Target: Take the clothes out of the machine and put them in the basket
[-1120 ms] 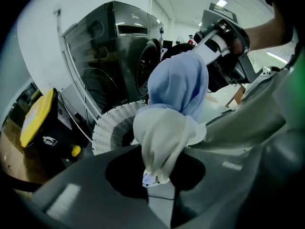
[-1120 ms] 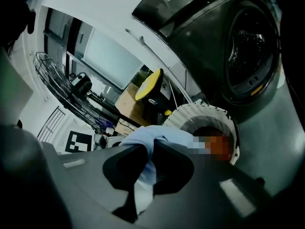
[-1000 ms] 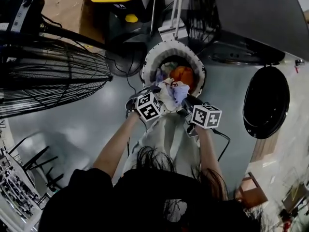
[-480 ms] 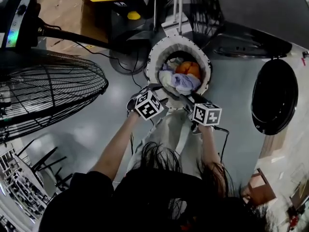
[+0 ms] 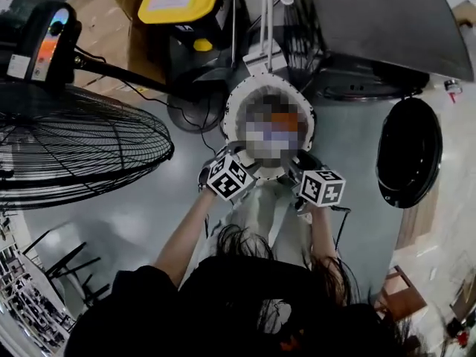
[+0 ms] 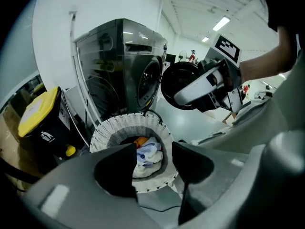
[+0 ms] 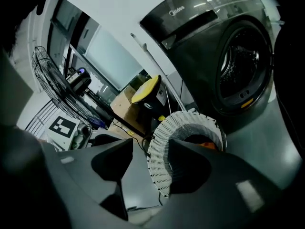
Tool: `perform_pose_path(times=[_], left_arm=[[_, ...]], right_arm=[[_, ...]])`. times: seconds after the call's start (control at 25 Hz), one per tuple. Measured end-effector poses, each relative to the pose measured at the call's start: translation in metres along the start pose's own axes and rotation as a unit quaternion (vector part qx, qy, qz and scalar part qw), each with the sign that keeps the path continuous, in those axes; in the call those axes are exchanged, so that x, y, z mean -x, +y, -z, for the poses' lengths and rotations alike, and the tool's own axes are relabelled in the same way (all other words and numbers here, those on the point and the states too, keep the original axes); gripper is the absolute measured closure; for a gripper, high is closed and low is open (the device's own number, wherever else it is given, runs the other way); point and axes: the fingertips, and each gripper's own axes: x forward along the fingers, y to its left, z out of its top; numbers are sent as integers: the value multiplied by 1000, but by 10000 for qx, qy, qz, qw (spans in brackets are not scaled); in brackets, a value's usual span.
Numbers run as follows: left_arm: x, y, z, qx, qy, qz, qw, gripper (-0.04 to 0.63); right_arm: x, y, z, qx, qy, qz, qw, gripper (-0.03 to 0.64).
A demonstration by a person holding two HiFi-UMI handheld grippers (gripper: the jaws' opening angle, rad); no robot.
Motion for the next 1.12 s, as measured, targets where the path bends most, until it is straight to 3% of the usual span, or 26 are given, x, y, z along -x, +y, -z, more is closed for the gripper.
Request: perform_pose_path(times=[0.48, 0.72, 0.88, 1.12], left_arm=[[99, -24, -75, 59, -1117, -329, 9932, 382], [128, -41, -58, -119, -992, -372, 9943, 390], [139, -49, -56, -20, -1088, -531, 9926, 394], [144, -74, -80, 152, -1664, -734, 9832, 497]], right_arm=[[99, 95, -56, 634, -716, -298, 9950, 391], [130, 126, -58, 723, -810, -452, 9931, 403], [149, 133, -46, 1057, -627, -373, 9917, 405], [191, 142, -39, 1405, -810, -361, 9861, 413]])
